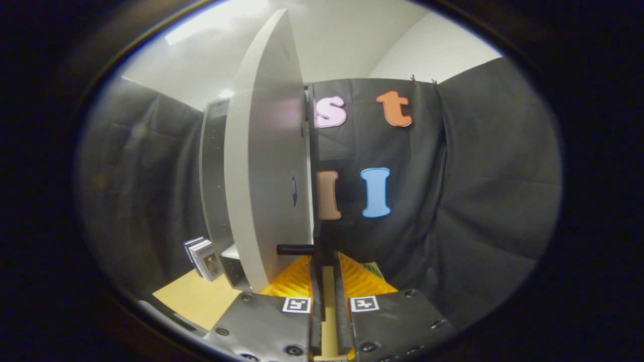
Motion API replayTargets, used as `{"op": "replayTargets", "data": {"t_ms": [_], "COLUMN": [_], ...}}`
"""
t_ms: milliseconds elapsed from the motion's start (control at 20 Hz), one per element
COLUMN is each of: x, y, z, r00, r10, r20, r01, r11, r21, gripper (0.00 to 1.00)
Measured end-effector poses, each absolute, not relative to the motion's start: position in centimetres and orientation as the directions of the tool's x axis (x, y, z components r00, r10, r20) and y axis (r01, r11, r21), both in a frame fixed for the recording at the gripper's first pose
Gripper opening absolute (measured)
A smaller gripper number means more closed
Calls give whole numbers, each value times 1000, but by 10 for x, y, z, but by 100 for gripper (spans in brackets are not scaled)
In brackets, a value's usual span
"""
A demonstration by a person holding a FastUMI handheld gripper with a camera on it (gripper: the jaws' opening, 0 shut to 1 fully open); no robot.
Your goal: Open the shoe cabinet door, grab the shoes and put them into the shoe cabinet, then close the shoe cabinet door.
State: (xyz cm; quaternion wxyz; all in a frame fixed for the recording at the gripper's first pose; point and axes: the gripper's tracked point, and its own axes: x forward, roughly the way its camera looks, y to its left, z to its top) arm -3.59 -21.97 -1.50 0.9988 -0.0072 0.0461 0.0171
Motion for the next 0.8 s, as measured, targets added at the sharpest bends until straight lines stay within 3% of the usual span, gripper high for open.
{"op": "replayTargets", "data": {"t_ms": [200, 350, 800], "x": [-57, -74, -137], "y": [-226, -230, -156], "z": [-17, -16, -36], "r00": [995, 997, 997], "r10": [39, 27, 56], "r20": [-86, -74, -47], "r01": [-40, -29, -58], "r11": [999, 999, 997], "r21": [-13, -23, -43], "gripper": [14, 21, 17]}}
